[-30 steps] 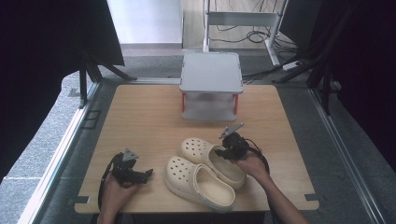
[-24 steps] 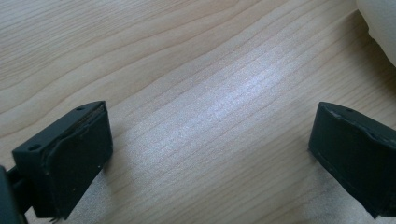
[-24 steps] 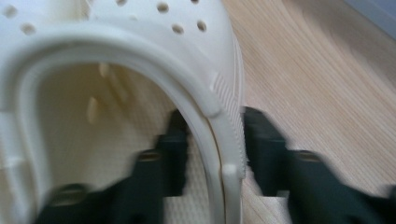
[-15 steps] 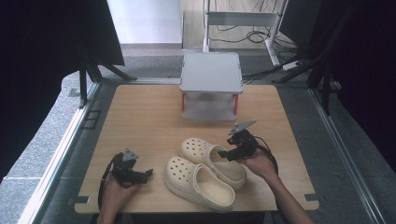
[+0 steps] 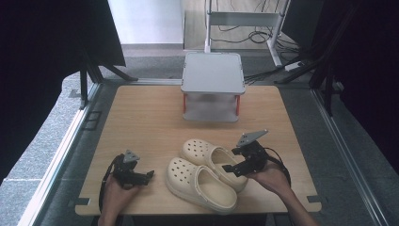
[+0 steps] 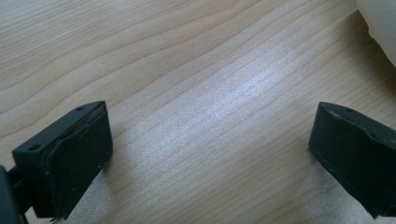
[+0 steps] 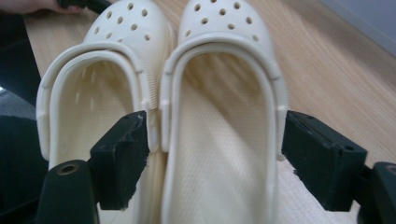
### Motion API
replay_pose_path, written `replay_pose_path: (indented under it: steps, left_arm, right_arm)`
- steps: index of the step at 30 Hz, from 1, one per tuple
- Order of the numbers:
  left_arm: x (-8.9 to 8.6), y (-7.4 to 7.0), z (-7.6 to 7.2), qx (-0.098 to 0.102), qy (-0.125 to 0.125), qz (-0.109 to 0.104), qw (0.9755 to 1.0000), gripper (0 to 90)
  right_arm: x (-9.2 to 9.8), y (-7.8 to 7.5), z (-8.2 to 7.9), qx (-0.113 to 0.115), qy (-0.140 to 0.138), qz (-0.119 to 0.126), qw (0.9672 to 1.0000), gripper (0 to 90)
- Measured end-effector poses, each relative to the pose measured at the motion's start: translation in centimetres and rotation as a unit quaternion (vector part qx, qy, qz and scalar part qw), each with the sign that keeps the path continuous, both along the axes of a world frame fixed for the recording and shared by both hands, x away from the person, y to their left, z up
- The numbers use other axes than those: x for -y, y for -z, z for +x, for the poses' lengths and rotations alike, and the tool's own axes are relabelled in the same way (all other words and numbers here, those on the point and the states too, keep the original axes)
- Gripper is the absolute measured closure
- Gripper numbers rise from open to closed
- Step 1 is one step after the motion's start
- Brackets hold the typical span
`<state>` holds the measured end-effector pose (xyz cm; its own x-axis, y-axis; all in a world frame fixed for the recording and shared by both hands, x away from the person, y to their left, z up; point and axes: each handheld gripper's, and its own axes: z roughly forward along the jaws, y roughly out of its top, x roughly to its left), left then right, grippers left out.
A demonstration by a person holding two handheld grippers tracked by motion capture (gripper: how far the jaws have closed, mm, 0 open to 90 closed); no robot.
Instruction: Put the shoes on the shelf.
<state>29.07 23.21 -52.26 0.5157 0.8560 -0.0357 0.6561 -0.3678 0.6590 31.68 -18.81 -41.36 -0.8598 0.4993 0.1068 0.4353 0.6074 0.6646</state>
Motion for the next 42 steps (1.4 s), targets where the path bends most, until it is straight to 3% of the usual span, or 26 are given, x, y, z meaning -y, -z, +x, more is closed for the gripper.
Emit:
replay_pose_path:
  steps: [9,12,15,18,25,29,35,42]
  left_arm:
    - [0.0,0.0,0.0,-0.001,0.001,0.001,1.0,0.0]
    - [0.0,0.0,0.0,0.0,0.001,0.001,1.0,0.0]
    - [0.0,0.0,0.0,-0.001,0.001,0.001,1.0,0.0]
    - [0.0,0.0,0.0,-0.001,0.001,0.001,1.0,0.0]
    - [0.0,0.0,0.0,-0.001,0.001,0.001,1.0,0.0]
    - [0.0,0.0,0.0,-0.001,0.001,0.001,1.0,0.0]
    - [0.0,0.0,0.0,-0.001,0.001,0.001,1.0,0.0]
    - [0.0,0.0,0.0,-0.001,0.001,0.001,1.0,0.0]
  right_arm:
    - [-2.6,1.4,-0.9,-0.027,-0.018,0.004,0.9994,23.5]
    - [-3.3,1.9,-0.9,-0.026,-0.025,-0.001,0.9994,23.8]
    - [-4.6,2.7,-0.7,-0.024,-0.042,-0.028,0.9984,28.1]
    - [-5.2,3.2,-0.6,-0.027,-0.05,-0.036,0.9977,30.7]
    - [-7.5,4.6,-0.2,-0.02,-0.062,-0.058,0.9961,46.1]
    - [-8.1,4.7,0.1,-0.012,-0.056,-0.077,0.9954,54.9]
    - [-8.4,4.4,0.3,-0.032,-0.042,-0.1,0.9936,62.6]
    - [-8.1,4.0,0.4,-0.052,-0.04,-0.094,0.9934,64.2]
